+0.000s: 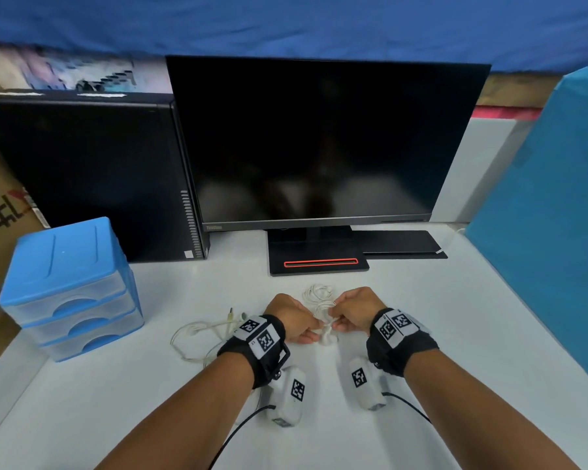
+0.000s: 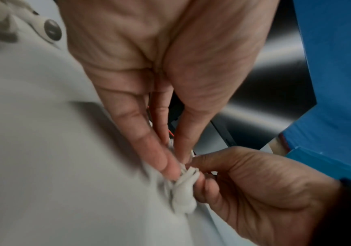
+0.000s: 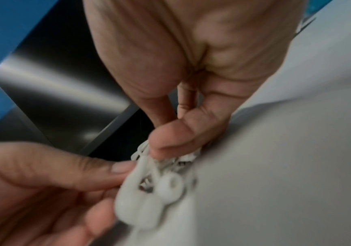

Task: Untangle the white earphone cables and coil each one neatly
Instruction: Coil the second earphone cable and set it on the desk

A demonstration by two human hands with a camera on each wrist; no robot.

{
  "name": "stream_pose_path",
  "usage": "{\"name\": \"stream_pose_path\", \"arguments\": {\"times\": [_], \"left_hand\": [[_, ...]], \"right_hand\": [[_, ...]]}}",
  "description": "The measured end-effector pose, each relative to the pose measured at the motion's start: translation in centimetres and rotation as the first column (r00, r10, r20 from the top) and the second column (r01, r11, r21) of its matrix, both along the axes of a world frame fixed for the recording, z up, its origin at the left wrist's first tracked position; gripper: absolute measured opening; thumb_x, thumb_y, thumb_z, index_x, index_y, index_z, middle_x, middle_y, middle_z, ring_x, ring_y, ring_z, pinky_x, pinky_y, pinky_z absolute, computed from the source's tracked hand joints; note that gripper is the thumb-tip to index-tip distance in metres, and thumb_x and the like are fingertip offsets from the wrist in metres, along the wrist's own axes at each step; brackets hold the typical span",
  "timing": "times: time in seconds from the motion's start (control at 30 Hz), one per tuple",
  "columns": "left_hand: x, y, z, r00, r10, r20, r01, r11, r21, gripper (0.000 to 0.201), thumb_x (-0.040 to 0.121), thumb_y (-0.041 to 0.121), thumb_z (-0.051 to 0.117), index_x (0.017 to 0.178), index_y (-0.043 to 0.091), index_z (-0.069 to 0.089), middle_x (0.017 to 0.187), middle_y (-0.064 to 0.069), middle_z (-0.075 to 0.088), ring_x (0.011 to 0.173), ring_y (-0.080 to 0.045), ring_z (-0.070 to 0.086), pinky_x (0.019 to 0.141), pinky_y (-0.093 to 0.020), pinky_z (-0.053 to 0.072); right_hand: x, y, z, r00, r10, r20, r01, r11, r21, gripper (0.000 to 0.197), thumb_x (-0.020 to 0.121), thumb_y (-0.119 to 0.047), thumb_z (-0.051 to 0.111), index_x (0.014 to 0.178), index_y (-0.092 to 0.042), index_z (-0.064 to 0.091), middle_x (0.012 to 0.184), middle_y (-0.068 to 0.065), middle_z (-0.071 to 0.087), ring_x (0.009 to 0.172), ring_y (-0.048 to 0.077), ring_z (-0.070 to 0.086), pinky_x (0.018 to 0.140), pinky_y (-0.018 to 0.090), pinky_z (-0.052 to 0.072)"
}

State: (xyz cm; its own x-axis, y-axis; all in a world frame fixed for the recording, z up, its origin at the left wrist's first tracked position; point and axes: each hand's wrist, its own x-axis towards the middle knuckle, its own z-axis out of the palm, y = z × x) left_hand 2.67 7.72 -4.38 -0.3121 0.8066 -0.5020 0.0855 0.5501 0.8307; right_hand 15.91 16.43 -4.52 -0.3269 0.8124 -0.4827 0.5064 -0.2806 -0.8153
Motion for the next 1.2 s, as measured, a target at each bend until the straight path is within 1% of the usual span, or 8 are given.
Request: {"name": "stream_pose_path", "arguments": {"times": [0.17, 0.4, 0.63, 0.87, 0.97, 1.03, 1.1, 1.2], "left_hand": [[-2.0, -0.8, 1.4, 0.997, 0.013, -0.074, -0.011, 1.000, 0.018, 0.030, 0.080, 0.014, 0.080, 0.103, 0.005, 0.063, 0.087, -0.011, 0.071, 0.065, -0.019, 0.072, 0.066, -0.030, 0.061], [-10.0, -5.3, 3.2, 0.969, 0.034, -0.245, -0.023, 0.999, 0.045, 0.014, 0.085, 0.021, 0.075, 0.092, 0.009, 0.071, 0.080, -0.004, 0.069, 0.062, -0.013, 0.062, 0.056, -0.024, 0.050], [-12.1, -7.7, 2.7, 0.872, -0.149, -0.466, 0.090, 0.985, -0.147, 0.024, 0.078, 0.035, 0.079, 0.076, 0.014, 0.067, 0.074, -0.001, 0.065, 0.059, -0.012, 0.056, 0.049, -0.018, 0.042], [-10.5, -8.2, 1.5, 0.677, -0.403, -0.616, 0.294, 0.915, -0.275, 0.008, 0.076, 0.027, 0.077, 0.071, 0.028, 0.071, 0.086, 0.010, 0.069, 0.093, -0.012, 0.065, 0.082, -0.025, 0.052], [-11.5, -8.5, 3.3, 0.768, -0.281, -0.576, 0.295, 0.953, -0.071, 0.014, 0.084, 0.015, 0.068, 0.073, 0.024, 0.069, 0.082, 0.007, 0.069, 0.084, -0.013, 0.063, 0.077, -0.024, 0.051], [-11.9, -8.9, 5.7, 0.926, -0.089, -0.368, 0.186, 0.953, 0.238, 0.011, 0.088, 0.007, 0.065, 0.080, 0.013, 0.064, 0.078, -0.002, 0.070, 0.076, -0.019, 0.062, 0.070, -0.027, 0.047], [-12.1, -9.4, 8.3, 0.988, 0.049, -0.148, 0.028, 0.879, 0.477, 0.008, 0.092, 0.005, 0.062, 0.085, 0.008, 0.061, 0.069, -0.008, 0.066, 0.068, -0.020, 0.065, 0.068, -0.029, 0.051], [-12.7, -9.8, 10.4, 0.983, 0.118, -0.142, -0.003, 0.778, 0.628, 0.011, 0.094, 0.011, 0.062, 0.083, 0.008, 0.064, 0.063, -0.009, 0.057, 0.055, -0.015, 0.059, 0.061, -0.024, 0.053]], "right_hand": [[0.0, 1.1, 0.1, 0.987, -0.006, 0.161, -0.009, 0.995, 0.096, 0.012, 0.078, -0.001, 0.075, 0.086, 0.004, 0.067, 0.071, 0.017, 0.069, 0.049, 0.021, 0.065, 0.053, 0.028, 0.058], [0.8, 0.9, 1.5, 0.977, -0.015, 0.214, -0.060, 0.938, 0.343, 0.020, 0.075, -0.033, 0.080, 0.080, -0.017, 0.069, 0.081, 0.001, 0.068, 0.068, 0.017, 0.063, 0.052, 0.024, 0.042], [-4.8, -4.5, 2.9, 0.908, 0.359, 0.216, -0.413, 0.855, 0.313, 0.018, 0.081, -0.031, 0.076, 0.078, -0.013, 0.073, 0.069, -0.003, 0.065, 0.056, 0.010, 0.057, 0.051, 0.020, 0.045], [-9.9, -8.6, 0.6, 0.663, 0.515, 0.544, -0.724, 0.626, 0.290, 0.013, 0.080, -0.020, 0.065, 0.086, -0.014, 0.074, 0.093, 0.002, 0.073, 0.088, 0.022, 0.068, 0.080, 0.034, 0.059], [-10.3, -8.4, 2.9, 0.790, 0.502, 0.352, -0.612, 0.680, 0.403, 0.013, 0.083, -0.011, 0.060, 0.072, -0.015, 0.066, 0.082, 0.001, 0.069, 0.077, 0.018, 0.065, 0.078, 0.034, 0.057], [-10.2, -8.7, 6.2, 0.878, 0.478, -0.015, -0.440, 0.820, 0.365, 0.020, 0.087, -0.005, 0.062, 0.070, -0.015, 0.058, 0.065, 0.005, 0.064, 0.062, 0.019, 0.061, 0.072, 0.036, 0.053], [-9.7, -9.1, 10.5, 0.849, 0.457, -0.265, -0.378, 0.876, 0.300, 0.020, 0.091, -0.005, 0.062, 0.073, -0.014, 0.057, 0.052, 0.002, 0.055, 0.047, 0.019, 0.055, 0.058, 0.031, 0.052], [-8.6, -9.2, 17.3, 0.802, 0.570, -0.179, -0.429, 0.757, 0.493, 0.017, 0.089, -0.007, 0.066, 0.073, -0.013, 0.062, 0.049, -0.005, 0.050, 0.039, 0.010, 0.043, 0.042, 0.025, 0.044]]}}
